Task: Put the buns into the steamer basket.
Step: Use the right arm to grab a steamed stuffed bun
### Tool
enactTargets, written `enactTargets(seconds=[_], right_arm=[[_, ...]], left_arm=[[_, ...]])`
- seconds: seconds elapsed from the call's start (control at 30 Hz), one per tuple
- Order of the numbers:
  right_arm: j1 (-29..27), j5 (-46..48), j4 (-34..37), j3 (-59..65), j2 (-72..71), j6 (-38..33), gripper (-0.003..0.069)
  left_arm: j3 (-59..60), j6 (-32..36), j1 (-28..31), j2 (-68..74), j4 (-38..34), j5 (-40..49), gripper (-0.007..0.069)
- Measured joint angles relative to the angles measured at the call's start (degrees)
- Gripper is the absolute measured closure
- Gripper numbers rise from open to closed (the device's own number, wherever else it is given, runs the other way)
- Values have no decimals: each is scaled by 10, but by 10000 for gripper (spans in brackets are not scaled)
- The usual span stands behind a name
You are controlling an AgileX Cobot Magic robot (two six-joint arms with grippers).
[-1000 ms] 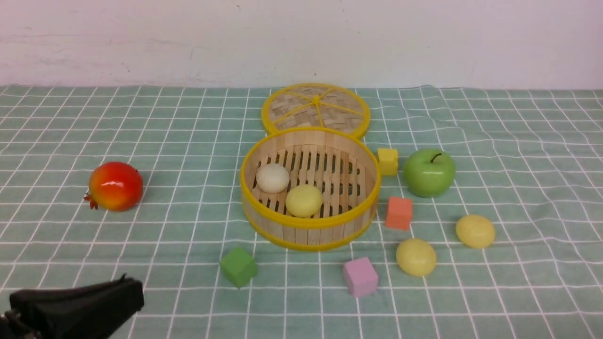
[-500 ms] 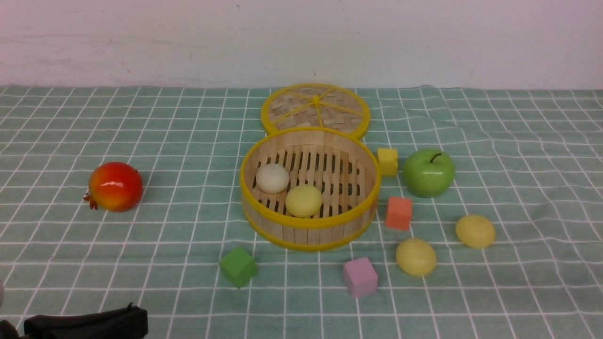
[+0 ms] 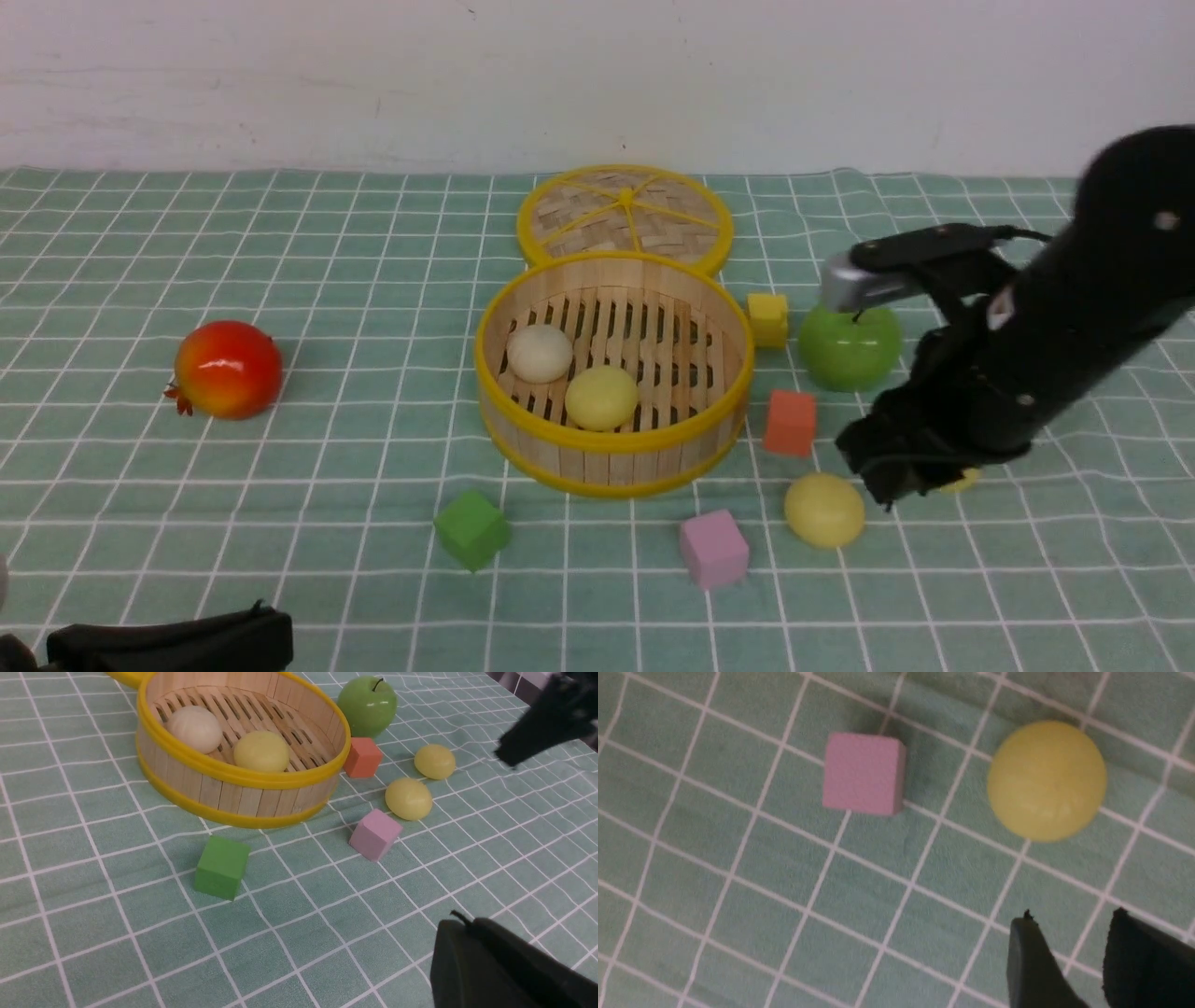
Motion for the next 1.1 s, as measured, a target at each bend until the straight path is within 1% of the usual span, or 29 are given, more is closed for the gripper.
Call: enactTargets(seconds=[0.07, 0.23, 0.47, 0.6, 0.73, 0.9, 1.0, 1.07, 1.1], right_arm=[[1, 0, -7, -31, 49, 4, 419], [1, -5, -14, -59, 123, 5, 419], [1, -41, -16, -61, 133, 12, 410], [1, -57, -34, -64, 145, 33, 372], [1, -78, -37, -64, 165, 35, 330], [1, -91, -39, -64, 174, 35, 323], [1, -91, -42, -64, 174, 35, 363], [1, -87, -48, -67, 174, 34, 447], [1, -85, -49, -68, 174, 33, 474]], left_arm=[[0, 0, 0, 0, 0, 0, 623], [0, 0, 0, 0, 0, 0, 618], [0, 0, 0, 0, 0, 0, 615], [0, 0, 0, 0, 0, 0, 607], [0, 0, 0, 0, 0, 0, 604], [0, 0, 0, 0, 0, 0, 601], [0, 0, 0, 0, 0, 0, 596], [0, 0, 0, 0, 0, 0, 596], [0, 0, 0, 0, 0, 0, 596]])
